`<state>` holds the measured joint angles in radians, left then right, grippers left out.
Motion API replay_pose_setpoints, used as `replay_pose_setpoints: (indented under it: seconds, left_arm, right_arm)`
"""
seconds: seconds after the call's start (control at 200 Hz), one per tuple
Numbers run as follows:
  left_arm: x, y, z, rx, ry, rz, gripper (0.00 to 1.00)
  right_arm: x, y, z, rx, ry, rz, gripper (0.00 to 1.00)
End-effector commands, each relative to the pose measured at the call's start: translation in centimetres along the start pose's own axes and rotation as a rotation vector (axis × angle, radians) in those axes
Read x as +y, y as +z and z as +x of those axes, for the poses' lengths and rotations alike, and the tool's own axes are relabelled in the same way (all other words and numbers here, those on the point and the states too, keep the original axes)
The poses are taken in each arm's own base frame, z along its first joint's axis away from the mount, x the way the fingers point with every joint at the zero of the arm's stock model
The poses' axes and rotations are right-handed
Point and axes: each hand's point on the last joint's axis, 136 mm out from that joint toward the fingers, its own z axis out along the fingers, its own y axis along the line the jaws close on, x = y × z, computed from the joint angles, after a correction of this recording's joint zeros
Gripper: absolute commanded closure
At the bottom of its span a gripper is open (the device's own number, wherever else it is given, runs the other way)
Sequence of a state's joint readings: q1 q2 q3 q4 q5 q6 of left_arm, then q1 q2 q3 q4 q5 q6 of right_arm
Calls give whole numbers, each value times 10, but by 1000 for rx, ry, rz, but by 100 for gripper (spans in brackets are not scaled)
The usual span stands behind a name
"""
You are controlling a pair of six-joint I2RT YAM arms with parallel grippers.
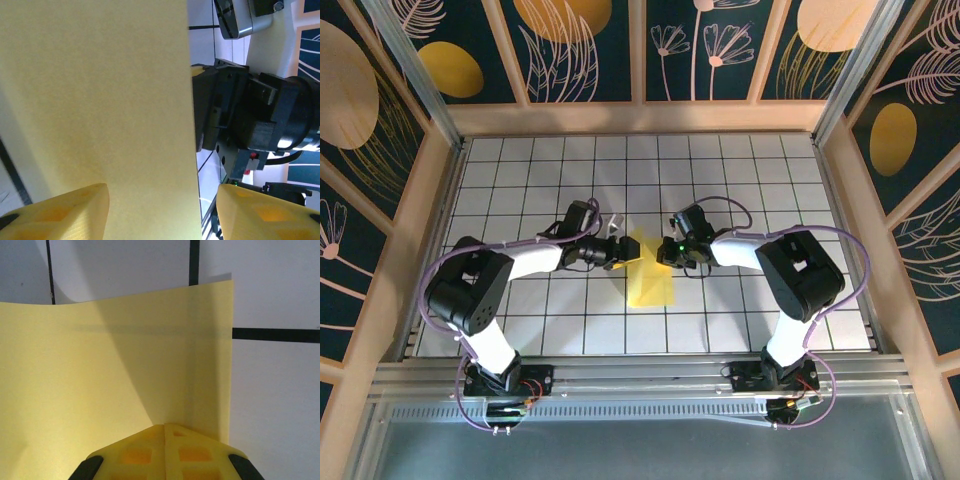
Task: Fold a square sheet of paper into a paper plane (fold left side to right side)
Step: First fold in half a square sheet of paper at the center of the table.
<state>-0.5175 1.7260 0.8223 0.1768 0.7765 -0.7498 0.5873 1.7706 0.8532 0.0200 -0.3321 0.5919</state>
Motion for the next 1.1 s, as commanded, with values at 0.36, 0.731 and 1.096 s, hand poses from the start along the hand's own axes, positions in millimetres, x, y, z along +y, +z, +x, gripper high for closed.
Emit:
replay_pose_setpoints:
  seconds: [0.36,0.731,1.096]
  left_arm:
    - [25,16,3,19,-33,-67,86]
    - [26,16,5,18,-39,-73,94]
    - [24,19,6,23,-37,-68,94]
  right_arm:
    - [26,-30,-7,-82,44,-141,93]
    - [35,-67,8,-93,30,-241,55]
    - [66,-40,19,13,34,-367,53]
